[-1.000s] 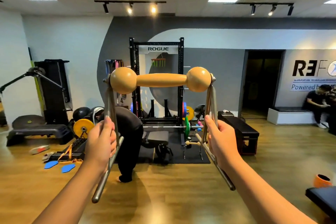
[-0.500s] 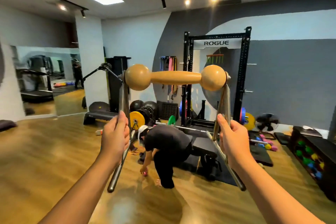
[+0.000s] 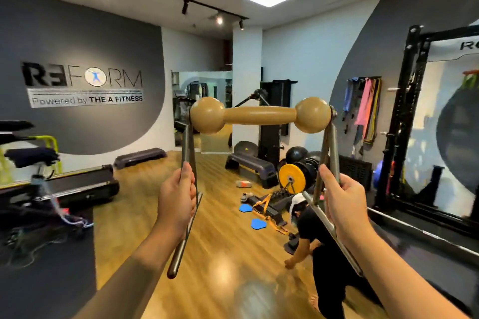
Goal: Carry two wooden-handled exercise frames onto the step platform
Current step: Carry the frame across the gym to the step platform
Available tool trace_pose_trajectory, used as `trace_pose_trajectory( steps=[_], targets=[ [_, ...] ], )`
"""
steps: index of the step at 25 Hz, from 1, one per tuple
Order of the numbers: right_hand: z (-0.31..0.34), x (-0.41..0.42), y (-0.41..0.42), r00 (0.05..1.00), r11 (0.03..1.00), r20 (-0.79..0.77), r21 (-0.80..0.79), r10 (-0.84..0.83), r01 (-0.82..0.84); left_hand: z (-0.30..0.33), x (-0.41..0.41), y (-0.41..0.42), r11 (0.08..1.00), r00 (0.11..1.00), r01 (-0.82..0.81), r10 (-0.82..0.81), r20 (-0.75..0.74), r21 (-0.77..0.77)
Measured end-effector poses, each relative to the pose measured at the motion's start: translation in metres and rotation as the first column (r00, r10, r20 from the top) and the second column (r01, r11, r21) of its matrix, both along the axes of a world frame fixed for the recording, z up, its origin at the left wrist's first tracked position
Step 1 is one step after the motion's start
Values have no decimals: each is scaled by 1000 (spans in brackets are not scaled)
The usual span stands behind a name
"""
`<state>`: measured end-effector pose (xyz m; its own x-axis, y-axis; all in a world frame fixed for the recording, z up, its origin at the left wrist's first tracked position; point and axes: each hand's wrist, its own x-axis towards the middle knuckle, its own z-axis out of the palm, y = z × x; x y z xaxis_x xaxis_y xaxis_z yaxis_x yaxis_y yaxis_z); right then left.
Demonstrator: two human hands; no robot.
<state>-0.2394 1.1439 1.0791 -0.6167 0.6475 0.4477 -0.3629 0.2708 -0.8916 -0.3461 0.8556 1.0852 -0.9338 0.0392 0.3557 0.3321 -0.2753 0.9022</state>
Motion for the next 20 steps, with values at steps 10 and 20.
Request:
trace_pose_trajectory(
  steps=[10, 20],
  targets=[
    [-1, -331, 15, 978, 979, 23, 3, 206, -206, -9, -284, -9, 981, 979, -191, 191, -65, 6],
    [-4, -630, 48, 933, 931, 17, -73, 360, -358, -7, -525, 31, 923, 921, -384, 382, -75, -20]
  ],
)
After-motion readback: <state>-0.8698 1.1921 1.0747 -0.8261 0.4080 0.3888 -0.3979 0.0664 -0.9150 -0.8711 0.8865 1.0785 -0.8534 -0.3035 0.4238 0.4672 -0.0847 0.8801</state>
